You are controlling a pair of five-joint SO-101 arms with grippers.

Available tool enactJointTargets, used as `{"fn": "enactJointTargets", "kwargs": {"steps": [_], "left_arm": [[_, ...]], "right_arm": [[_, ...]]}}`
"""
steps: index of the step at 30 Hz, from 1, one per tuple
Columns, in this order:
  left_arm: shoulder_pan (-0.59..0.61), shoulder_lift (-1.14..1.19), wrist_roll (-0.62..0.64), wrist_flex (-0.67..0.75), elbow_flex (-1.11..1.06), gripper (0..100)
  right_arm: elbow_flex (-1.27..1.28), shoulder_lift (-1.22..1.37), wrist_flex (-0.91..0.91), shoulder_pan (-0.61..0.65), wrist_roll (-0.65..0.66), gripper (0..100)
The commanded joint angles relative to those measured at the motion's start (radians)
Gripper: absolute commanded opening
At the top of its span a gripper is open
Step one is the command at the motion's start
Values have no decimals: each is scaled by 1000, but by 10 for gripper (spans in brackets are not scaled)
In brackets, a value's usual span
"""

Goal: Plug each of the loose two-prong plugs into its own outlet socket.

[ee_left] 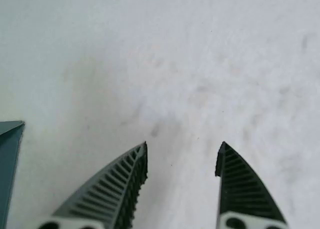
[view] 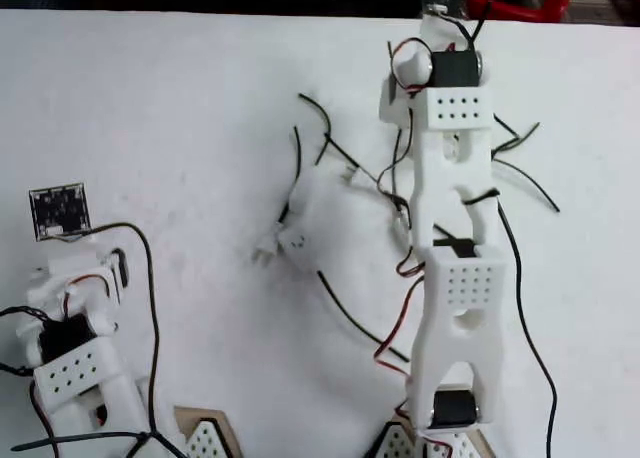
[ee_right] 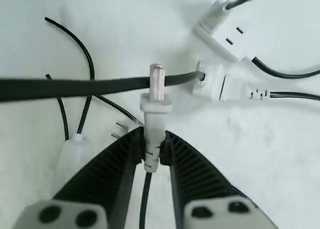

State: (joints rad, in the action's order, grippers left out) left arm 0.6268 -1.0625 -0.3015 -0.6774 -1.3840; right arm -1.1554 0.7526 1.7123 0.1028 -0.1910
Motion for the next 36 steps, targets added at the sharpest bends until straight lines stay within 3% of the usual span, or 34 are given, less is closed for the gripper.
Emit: {"fn": "enactJointTargets", "kwargs": {"steps": [1,8,15,21,26,36], "left_arm": [[5,-28,3,25,8,225],[5,-28,3,25,8,225],[5,-28,3,26,8,225],[5,-28,3,26,8,225],[5,-28,3,26,8,225],[5,-28,3,26,8,225]], "right_arm": [[-32,-61,12,-30,-49,17],[275,-364,12,-48,-61,17],[666,-615,5,-53,-175,17],[825,-622,-15,-62,-308,17],[925,-588,-137,-125,-416,17],[1059,-579,-171,-217,-411,17]]}}
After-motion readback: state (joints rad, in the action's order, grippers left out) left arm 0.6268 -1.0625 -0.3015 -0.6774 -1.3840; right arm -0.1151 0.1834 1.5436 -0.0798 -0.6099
